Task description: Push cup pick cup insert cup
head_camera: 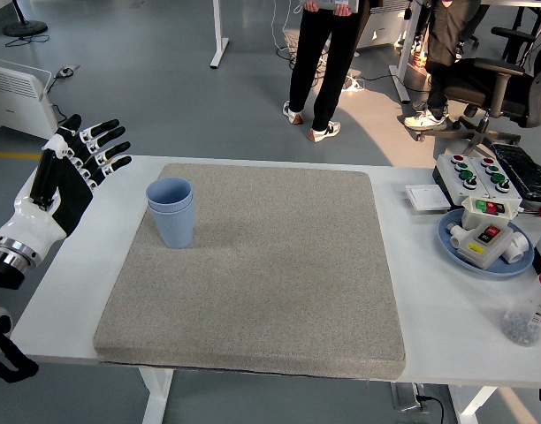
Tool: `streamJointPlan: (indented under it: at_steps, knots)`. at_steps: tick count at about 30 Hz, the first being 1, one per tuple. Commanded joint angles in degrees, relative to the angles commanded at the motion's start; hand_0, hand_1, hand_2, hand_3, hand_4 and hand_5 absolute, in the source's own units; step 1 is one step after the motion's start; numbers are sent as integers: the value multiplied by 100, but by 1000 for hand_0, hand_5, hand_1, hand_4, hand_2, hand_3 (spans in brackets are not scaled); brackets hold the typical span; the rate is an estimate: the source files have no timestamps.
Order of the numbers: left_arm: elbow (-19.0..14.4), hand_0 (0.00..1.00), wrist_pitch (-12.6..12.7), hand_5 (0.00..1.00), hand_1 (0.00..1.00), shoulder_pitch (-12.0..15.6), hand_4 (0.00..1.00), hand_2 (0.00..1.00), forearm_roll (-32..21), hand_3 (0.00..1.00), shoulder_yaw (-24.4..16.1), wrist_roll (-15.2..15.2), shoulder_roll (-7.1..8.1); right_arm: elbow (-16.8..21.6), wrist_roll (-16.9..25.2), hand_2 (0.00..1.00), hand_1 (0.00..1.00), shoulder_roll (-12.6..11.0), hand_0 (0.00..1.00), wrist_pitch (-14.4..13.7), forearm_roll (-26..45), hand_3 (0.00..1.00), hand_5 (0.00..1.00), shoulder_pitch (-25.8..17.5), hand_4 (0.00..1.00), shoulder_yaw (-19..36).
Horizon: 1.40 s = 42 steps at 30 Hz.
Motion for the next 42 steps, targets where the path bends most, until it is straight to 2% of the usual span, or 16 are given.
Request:
streamJointPlan:
  at_steps: [3,4,5,8,11,21,42]
  knots:
    - [-78,869,-88,998,897,587,651,936,98,840,-149,28,-395,0,-11,548,547,-3,528,5,-74,529,745,-22,59,55]
    - [-83,869,-93,998,897,697,651,936,105,840,-165,27,-451,0,-12,548,547,-3,528,5,-86,529,745,-25,59,64]
    - [-70,869,-111,998,897,866,651,936,53,840,-207,3,-575,0,-17,548,547,-4,528,12,-124,529,745,-35,59,90]
    - [49,869,-121,998,893,1096,660,931,46,837,-243,-52,-741,0,-24,547,547,-7,528,22,-212,528,751,-46,59,151]
    - [159,869,-125,998,893,1232,660,931,103,837,-292,-101,-829,0,-27,547,547,-8,528,27,-278,528,751,-57,59,188]
    - [312,863,-30,998,882,1278,651,913,71,824,-411,-282,-931,0,-2,547,547,-21,528,25,-255,528,756,-66,56,185]
    - [519,859,46,998,878,1173,644,908,88,819,-483,-324,-1007,0,19,547,547,-19,528,8,-220,529,767,20,50,164]
